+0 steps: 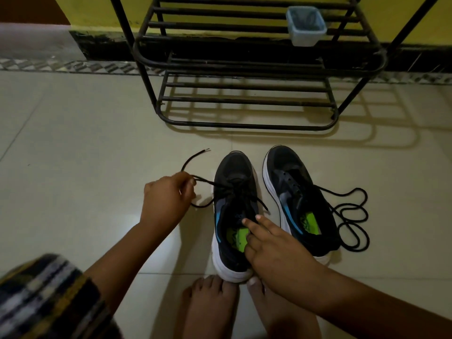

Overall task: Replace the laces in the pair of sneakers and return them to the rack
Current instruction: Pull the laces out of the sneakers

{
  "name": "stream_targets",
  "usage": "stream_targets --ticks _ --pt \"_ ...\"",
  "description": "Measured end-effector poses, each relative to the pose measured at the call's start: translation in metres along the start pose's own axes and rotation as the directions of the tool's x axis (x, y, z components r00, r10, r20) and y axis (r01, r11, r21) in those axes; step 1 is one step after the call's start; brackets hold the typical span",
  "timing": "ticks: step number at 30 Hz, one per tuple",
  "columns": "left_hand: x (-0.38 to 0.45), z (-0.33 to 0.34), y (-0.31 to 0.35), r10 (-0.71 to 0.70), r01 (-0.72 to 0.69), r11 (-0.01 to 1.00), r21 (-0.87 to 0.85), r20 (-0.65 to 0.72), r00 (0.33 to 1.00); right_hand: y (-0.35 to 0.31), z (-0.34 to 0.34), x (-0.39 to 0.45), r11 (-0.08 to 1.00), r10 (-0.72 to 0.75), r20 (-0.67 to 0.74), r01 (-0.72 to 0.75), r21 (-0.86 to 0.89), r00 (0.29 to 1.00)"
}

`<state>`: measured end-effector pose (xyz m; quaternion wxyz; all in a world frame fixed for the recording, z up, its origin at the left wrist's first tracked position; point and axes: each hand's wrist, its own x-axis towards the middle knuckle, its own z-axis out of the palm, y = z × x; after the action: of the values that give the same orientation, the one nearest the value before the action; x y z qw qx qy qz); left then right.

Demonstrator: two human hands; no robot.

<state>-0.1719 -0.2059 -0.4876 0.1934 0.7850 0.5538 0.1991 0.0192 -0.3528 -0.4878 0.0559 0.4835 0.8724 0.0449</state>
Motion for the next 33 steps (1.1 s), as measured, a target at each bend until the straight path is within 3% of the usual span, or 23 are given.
stream_targets --ticks 2,5,7,9,13,16,17,18,20,23,25,27,30,33 --pt "0.005 -0.005 0.008 -0.176 0.156 0.947 -0.280 -0.049 0.983 0.000 -0.001 0.000 1.000 0.003 -0.008 -0.003 0.006 1.000" --pt "0.015 -0.011 0.011 -0.448 0.334 0.694 -0.637 -0.019 0.894 0.001 -0.002 -0.001 1.000 0.003 -0.002 -0.003 0.004 1.000" --pt "0.020 -0.014 0.005 -0.532 0.396 0.546 -0.738 0.060 0.845 0.001 -0.001 -0.001 1.000 0.006 0.008 -0.006 0.010 1.000" --pt "0.023 -0.017 0.002 -0.561 0.399 0.384 -0.833 0.133 0.817 0.000 0.001 -0.001 0.999 0.002 -0.003 -0.002 0.032 1.000" --pt "0.027 -0.023 0.011 -0.641 0.261 -0.045 -0.964 0.228 0.733 0.001 0.002 -0.002 0.998 0.012 -0.018 -0.011 0.070 1.000" --pt "0.029 -0.024 0.017 -0.680 0.244 -0.185 -0.952 0.303 0.668 0.000 0.004 -0.002 0.996 0.021 -0.003 -0.021 0.087 1.000" --pt "0.029 -0.023 0.018 -0.672 0.310 -0.144 -0.940 0.323 0.666 0.000 0.005 -0.002 0.995 0.023 -0.001 -0.023 0.093 1.000" --pt "0.026 -0.021 0.021 -0.645 0.407 -0.024 -0.913 0.325 0.692 0.000 0.006 -0.002 0.995 0.027 0.010 -0.028 0.099 1.000" --pt "0.016 -0.012 0.025 -0.544 0.503 0.328 -0.800 0.275 0.793 0.001 0.006 -0.002 0.995 0.029 0.024 -0.031 0.098 0.999" --pt "-0.002 0.003 0.027 -0.283 0.300 0.746 -0.594 0.125 0.951 0.001 0.005 -0.002 0.996 0.025 0.016 -0.026 0.088 1.000" --pt "-0.010 0.009 0.024 -0.122 0.137 0.920 -0.368 0.065 0.990 0.001 0.005 -0.003 0.995 0.025 0.020 -0.027 0.094 0.999" --pt "-0.014 0.008 0.029 -0.027 0.030 0.960 -0.280 0.014 1.000 0.001 0.005 -0.003 0.994 0.030 0.002 -0.030 0.103 1.000" --pt "-0.020 0.006 0.044 0.083 -0.094 0.947 -0.306 -0.052 0.995 0.002 -0.002 -0.001 0.994 0.033 0.032 -0.036 0.100 0.999" --pt "-0.025 0.014 0.048 0.109 -0.093 0.964 -0.250 0.052 0.993 0.003 -0.006 -0.004 0.988 0.061 0.103 -0.075 0.136 0.993"
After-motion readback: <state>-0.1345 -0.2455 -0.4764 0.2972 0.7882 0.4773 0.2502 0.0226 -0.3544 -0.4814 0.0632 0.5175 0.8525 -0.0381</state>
